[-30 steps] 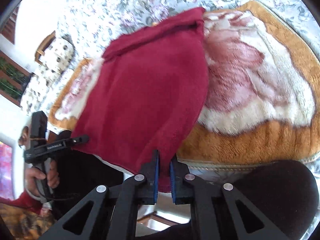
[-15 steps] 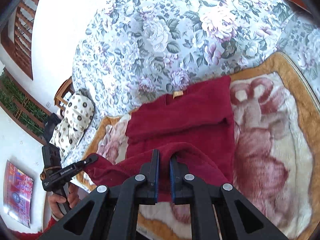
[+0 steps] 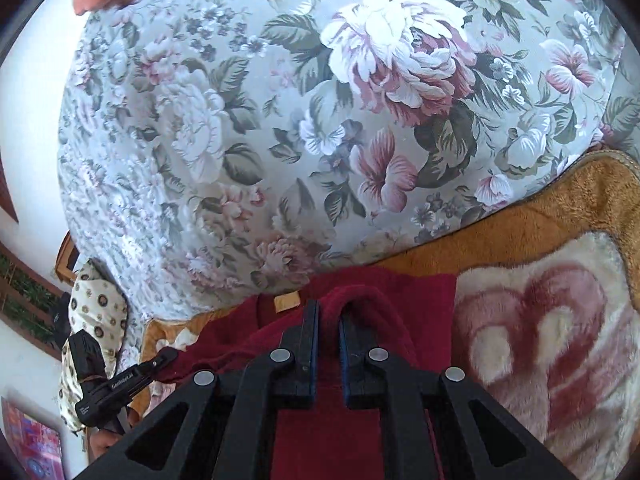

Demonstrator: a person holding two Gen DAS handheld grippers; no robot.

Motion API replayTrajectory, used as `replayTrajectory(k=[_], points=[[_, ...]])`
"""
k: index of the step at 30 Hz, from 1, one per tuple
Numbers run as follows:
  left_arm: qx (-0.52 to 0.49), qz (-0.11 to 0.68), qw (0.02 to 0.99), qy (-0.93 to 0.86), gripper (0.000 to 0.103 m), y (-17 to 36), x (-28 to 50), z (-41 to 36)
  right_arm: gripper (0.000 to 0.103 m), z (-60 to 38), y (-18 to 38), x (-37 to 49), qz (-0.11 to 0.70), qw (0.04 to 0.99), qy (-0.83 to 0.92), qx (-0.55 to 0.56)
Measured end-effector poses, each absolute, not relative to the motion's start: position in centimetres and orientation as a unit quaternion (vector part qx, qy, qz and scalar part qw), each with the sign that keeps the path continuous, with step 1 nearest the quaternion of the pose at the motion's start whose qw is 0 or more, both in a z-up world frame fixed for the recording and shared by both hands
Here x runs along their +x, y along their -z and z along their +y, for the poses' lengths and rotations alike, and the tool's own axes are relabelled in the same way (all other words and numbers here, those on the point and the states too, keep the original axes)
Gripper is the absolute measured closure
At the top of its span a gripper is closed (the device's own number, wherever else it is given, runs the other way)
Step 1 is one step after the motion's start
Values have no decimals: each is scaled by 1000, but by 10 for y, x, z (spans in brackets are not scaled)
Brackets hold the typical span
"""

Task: Fold small clothes
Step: 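Grasp the hem with both grippers and fold it up toward the collar, then open both grippers and lift them off the folded sweater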

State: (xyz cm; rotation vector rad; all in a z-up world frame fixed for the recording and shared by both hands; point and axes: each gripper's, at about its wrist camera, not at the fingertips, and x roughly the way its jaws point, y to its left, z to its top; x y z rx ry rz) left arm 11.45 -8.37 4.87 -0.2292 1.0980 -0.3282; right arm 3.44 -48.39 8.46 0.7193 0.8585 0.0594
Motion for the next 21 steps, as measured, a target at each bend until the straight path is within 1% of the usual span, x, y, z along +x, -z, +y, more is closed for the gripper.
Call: replayTrajectory(k=[1, 2, 3, 5, 6, 8, 9, 10, 13, 18, 19, 20, 21], points=[[-110, 523, 832, 149, 91, -45, 120, -84, 94, -483, -73, 50, 419, 840, -30, 343], [-111, 531, 826, 151, 90, -40, 127, -84, 83, -484, -62, 62, 431, 833, -33, 345], [-111, 538, 821, 153, 90, -37, 133, -85, 64, -484, -54, 70, 441, 827, -33, 348], [-107, 548, 815, 157, 90, -36, 138, -85, 62, -489, -54, 70, 428, 832, -26, 352], [-109, 548, 813, 163, 90, -39, 141, -84, 62, -498, -63, 63, 404, 840, -16, 363], [-119, 542, 814, 172, 90, -48, 141, -79, 62, -510, -79, 50, 385, 844, 3, 375], [-123, 539, 815, 175, 90, -53, 140, -77, 62, -511, -86, 45, 387, 845, 5, 368], [-126, 535, 816, 178, 86, -59, 139, -76, 62, -509, -94, 40, 390, 851, -7, 351], [-115, 515, 828, 189, 81, -79, 130, -73, 62, -486, -110, 26, 405, 867, -27, 290], [-112, 518, 828, 181, 76, -86, 133, -68, 62, -432, -108, 31, 426, 866, -92, 245], [-110, 512, 834, 173, 57, -88, 134, -65, 62, -422, -105, 35, 433, 866, -100, 230], [-115, 501, 841, 167, 36, -91, 135, -60, 62, -415, -98, 42, 443, 867, -97, 208], [-133, 489, 845, 170, 31, -94, 137, -54, 62, -410, -90, 51, 457, 867, -74, 184]])
